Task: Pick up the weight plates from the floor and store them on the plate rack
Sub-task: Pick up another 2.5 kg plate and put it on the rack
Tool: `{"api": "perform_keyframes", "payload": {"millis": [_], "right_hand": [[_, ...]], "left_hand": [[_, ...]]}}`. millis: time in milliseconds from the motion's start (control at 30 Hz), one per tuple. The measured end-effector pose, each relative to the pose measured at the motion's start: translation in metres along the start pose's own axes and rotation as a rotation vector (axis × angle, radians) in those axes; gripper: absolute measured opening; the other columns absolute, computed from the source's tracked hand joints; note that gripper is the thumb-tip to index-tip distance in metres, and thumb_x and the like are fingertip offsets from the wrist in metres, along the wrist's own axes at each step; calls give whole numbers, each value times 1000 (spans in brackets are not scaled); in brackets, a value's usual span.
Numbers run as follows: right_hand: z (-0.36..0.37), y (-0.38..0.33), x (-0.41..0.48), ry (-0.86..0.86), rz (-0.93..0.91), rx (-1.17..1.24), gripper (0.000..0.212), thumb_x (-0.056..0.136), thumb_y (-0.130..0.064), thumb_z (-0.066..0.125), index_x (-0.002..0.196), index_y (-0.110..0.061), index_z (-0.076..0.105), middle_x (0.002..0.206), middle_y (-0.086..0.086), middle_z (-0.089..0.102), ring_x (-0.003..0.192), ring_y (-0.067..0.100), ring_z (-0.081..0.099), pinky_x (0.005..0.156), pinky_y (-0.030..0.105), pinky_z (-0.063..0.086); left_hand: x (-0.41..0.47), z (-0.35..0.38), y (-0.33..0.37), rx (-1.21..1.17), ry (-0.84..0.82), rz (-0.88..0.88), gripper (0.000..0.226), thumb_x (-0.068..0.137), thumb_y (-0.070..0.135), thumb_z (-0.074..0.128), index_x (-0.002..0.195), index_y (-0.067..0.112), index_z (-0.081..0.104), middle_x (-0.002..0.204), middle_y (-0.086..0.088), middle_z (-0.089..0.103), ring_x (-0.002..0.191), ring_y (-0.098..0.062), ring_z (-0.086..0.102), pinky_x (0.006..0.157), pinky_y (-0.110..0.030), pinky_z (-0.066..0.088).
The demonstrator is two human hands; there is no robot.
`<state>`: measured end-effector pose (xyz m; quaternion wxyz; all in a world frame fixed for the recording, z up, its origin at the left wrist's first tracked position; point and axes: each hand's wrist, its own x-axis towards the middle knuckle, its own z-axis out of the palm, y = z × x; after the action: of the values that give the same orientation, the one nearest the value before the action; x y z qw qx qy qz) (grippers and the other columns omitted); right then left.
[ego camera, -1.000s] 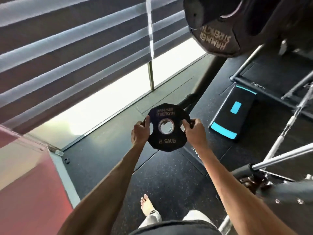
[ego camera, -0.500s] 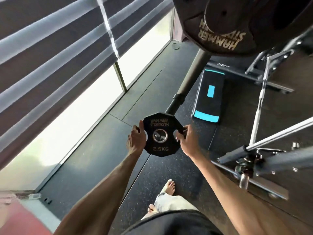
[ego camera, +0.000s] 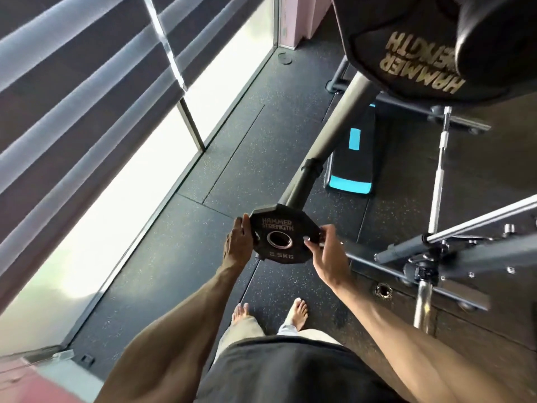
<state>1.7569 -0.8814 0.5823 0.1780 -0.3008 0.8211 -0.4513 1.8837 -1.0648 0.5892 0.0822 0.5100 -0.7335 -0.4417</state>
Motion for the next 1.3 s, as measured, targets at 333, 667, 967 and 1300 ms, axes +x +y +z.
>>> {"api": "perform_keyframes", "payload": {"millis": [333, 667, 967, 1300], "right_hand": [[17, 0, -16, 170, -2, -285, 32, 96, -29, 62, 114, -11, 43, 100, 11, 73, 79, 24, 72, 63, 37, 60], [9, -12, 48, 263, 508, 180, 29, 86, -27, 75, 85, 0, 65, 67, 10, 72, 57, 24, 71, 56, 44, 59], [4, -42, 99, 133, 725, 565, 69, 97, -58, 43, 148, -12, 35, 155, 17, 34, 139, 33, 40, 108, 54, 40], [5, -40, 145, 126, 854, 499, 87, 92, -71, 35, 148, -5, 34, 155, 17, 36, 138, 33, 42, 108, 52, 41]], "left_hand": [[52, 10, -16, -94, -237, 223, 59, 97, 68, 13, 136, 39, 45, 123, -9, 63, 108, -31, 64, 93, -52, 53], [96, 27, 48, -181, -348, -44, 57, 104, 50, 21, 127, 2, 41, 116, -32, 61, 101, -41, 63, 91, -48, 51], [160, 54, 83, -102, -481, -75, 79, 97, 64, 17, 135, 3, 49, 139, -32, 48, 130, -47, 46, 109, -59, 36], [182, 52, 129, -62, -499, 13, 65, 102, 56, 20, 134, 4, 43, 134, -22, 54, 122, -37, 54, 105, -49, 43]]}}
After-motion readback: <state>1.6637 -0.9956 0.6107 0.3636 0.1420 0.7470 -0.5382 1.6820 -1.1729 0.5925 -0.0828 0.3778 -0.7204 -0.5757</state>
